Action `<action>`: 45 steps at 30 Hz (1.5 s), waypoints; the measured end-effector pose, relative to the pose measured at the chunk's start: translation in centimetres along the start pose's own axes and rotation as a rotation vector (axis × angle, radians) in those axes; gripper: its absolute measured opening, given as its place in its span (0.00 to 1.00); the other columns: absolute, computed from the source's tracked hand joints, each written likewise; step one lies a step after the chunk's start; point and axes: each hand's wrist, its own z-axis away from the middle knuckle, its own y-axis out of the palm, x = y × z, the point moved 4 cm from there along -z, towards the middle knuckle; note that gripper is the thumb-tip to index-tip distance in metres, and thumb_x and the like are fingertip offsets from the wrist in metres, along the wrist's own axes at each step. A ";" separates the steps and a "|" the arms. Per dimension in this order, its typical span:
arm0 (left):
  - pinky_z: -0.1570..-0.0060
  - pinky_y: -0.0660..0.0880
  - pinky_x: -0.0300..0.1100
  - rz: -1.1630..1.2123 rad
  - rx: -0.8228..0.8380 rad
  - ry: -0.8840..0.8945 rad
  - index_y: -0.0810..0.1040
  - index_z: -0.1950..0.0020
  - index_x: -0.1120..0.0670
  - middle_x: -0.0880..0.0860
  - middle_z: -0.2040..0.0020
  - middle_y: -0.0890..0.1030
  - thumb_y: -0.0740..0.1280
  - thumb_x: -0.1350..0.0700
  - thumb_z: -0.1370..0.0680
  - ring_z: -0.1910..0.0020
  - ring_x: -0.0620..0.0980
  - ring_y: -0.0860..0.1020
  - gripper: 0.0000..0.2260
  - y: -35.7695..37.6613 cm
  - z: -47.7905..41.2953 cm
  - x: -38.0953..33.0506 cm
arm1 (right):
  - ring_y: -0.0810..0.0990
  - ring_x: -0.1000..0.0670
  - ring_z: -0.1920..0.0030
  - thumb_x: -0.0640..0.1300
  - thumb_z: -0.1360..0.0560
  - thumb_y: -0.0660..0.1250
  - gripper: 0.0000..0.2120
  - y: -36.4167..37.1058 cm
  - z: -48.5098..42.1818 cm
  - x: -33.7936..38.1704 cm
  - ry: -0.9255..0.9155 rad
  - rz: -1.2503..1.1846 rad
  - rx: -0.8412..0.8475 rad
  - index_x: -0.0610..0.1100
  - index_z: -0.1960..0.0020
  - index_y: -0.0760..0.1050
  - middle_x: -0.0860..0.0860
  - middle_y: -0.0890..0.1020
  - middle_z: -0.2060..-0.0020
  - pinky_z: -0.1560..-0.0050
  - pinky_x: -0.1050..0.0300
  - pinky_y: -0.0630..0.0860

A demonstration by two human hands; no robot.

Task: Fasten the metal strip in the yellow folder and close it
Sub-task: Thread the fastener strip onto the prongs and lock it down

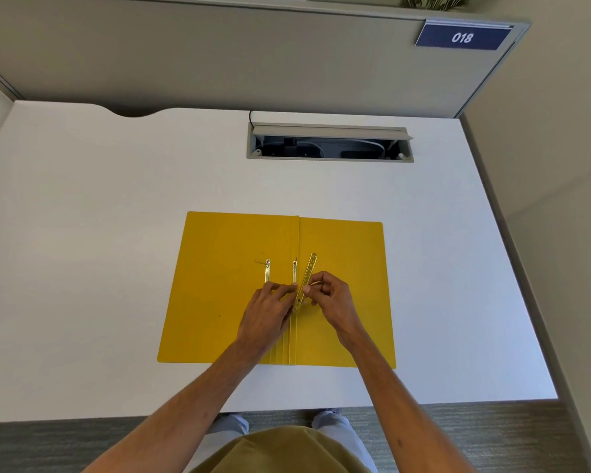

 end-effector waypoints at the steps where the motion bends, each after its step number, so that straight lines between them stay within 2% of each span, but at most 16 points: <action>1: 0.35 0.80 0.50 0.015 -0.001 -0.006 0.79 0.25 0.49 0.49 0.29 0.83 0.71 0.52 0.16 0.30 0.55 0.78 0.19 0.0 0.1 0.0 | 0.84 0.60 0.63 0.40 0.21 0.75 0.06 0.0 0.0 -0.1 0.001 0.011 -0.001 0.40 0.46 0.81 0.53 0.87 0.64 0.58 0.65 0.79; 5: 0.32 0.77 0.50 0.173 0.003 -0.067 0.74 0.21 0.49 0.48 0.28 0.81 0.66 0.53 0.14 0.28 0.52 0.75 0.19 0.2 0.2 0.5 | 0.80 0.60 0.63 0.39 0.21 0.75 0.04 0.5 -0.4 0.1 -0.014 0.070 0.006 0.42 0.47 0.83 0.54 0.85 0.63 0.56 0.62 0.77; 7: 0.31 0.76 0.49 0.316 0.019 -0.107 0.68 0.18 0.47 0.47 0.26 0.80 0.66 0.58 0.15 0.27 0.50 0.73 0.25 0.2 0.4 1.2 | 0.79 0.59 0.62 0.38 0.21 0.75 0.04 0.8 -0.6 0.4 -0.020 0.084 0.018 0.41 0.47 0.83 0.52 0.85 0.61 0.55 0.59 0.76; 9: 0.34 0.75 0.42 0.433 0.006 -0.153 0.62 0.15 0.45 0.42 0.25 0.78 0.65 0.63 0.16 0.27 0.45 0.72 0.31 -0.1 0.5 2.1 | 0.80 0.57 0.60 0.38 0.21 0.75 0.04 1.0 -0.7 0.6 -0.021 0.097 0.028 0.40 0.46 0.83 0.48 0.85 0.60 0.53 0.56 0.77; 11: 0.41 0.74 0.32 0.507 -0.072 -0.216 0.62 0.16 0.44 0.39 0.26 0.79 0.64 0.63 0.15 0.28 0.41 0.72 0.30 -0.8 0.4 2.8 | 0.80 0.54 0.57 0.38 0.21 0.75 0.05 1.2 -0.9 0.8 -0.021 0.107 0.023 0.39 0.46 0.83 0.41 0.86 0.57 0.50 0.51 0.78; 12: 0.43 0.74 0.30 0.537 -0.132 -0.248 0.64 0.17 0.44 0.40 0.27 0.79 0.64 0.62 0.14 0.29 0.41 0.74 0.27 -1.1 0.1 3.1 | 0.80 0.52 0.56 0.38 0.21 0.75 0.05 1.3 -1.0 0.8 -0.021 0.110 0.019 0.39 0.46 0.83 0.39 0.86 0.55 0.49 0.50 0.78; 14: 0.42 0.79 0.37 0.590 -0.237 -0.304 0.68 0.19 0.47 0.43 0.29 0.81 0.64 0.59 0.13 0.31 0.44 0.77 0.22 -1.7 -0.7 3.6 | 0.80 0.52 0.55 0.37 0.21 0.75 0.05 1.4 -1.1 0.9 -0.021 0.114 0.013 0.38 0.47 0.83 0.40 0.86 0.56 0.48 0.48 0.78; 16: 0.39 0.81 0.47 0.624 -0.259 -0.338 0.70 0.20 0.50 0.47 0.29 0.82 0.65 0.57 0.12 0.33 0.47 0.79 0.20 -1.8 -2.0 3.7 | 0.80 0.52 0.55 0.38 0.21 0.76 0.05 1.5 -1.3 0.9 -0.023 0.126 0.009 0.38 0.47 0.84 0.41 0.86 0.57 0.48 0.44 0.79; 20: 0.36 0.76 0.49 0.594 -0.177 -0.243 0.74 0.20 0.53 0.52 0.30 0.83 0.65 0.58 0.12 0.34 0.53 0.77 0.19 -1.9 -4.4 2.8 | 0.80 0.51 0.54 0.40 0.21 0.75 0.05 1.6 -1.5 0.8 -0.027 0.144 -0.001 0.39 0.46 0.85 0.40 0.87 0.52 0.43 0.37 0.80; 26: 0.43 0.77 0.57 0.601 -0.122 -0.211 0.80 0.27 0.55 0.54 0.38 0.87 0.62 0.58 0.11 0.42 0.57 0.79 0.14 -1.1 -5.7 2.0 | 0.81 0.51 0.53 0.40 0.20 0.75 0.04 1.4 -1.6 0.7 -0.027 0.124 0.004 0.39 0.47 0.86 0.42 0.88 0.52 0.43 0.39 0.79; 31: 0.41 0.77 0.53 0.614 -0.085 -0.186 0.81 0.26 0.52 0.52 0.35 0.86 0.63 0.59 0.12 0.40 0.56 0.78 0.16 -0.9 -5.9 2.4 | 0.79 0.53 0.54 0.40 0.20 0.74 0.03 1.2 -1.6 0.5 -0.034 0.104 0.029 0.40 0.48 0.86 0.41 0.87 0.53 0.48 0.48 0.77; 37: 0.40 0.75 0.52 0.596 -0.054 -0.139 0.81 0.26 0.50 0.51 0.34 0.85 0.64 0.61 0.12 0.40 0.56 0.77 0.17 -1.1 -6.5 2.3 | 0.80 0.53 0.55 0.40 0.20 0.75 0.03 1.1 -1.7 0.2 -0.013 0.107 0.043 0.41 0.48 0.86 0.42 0.87 0.54 0.49 0.49 0.78; 40: 0.39 0.74 0.53 0.588 -0.019 -0.126 0.81 0.26 0.50 0.51 0.33 0.84 0.64 0.60 0.12 0.39 0.56 0.77 0.17 -1.0 -6.7 2.5 | 0.78 0.54 0.58 0.39 0.20 0.75 0.03 0.9 -1.9 -0.1 0.007 0.106 0.045 0.40 0.49 0.86 0.44 0.86 0.58 0.52 0.52 0.76; 45: 0.37 0.74 0.54 0.565 0.025 -0.114 0.81 0.25 0.50 0.51 0.31 0.83 0.63 0.60 0.12 0.37 0.56 0.77 0.17 -0.9 -6.8 2.8 | 0.78 0.52 0.57 0.39 0.21 0.76 0.03 0.9 -2.1 -0.2 0.005 0.108 0.051 0.39 0.49 0.86 0.37 0.86 0.54 0.52 0.51 0.75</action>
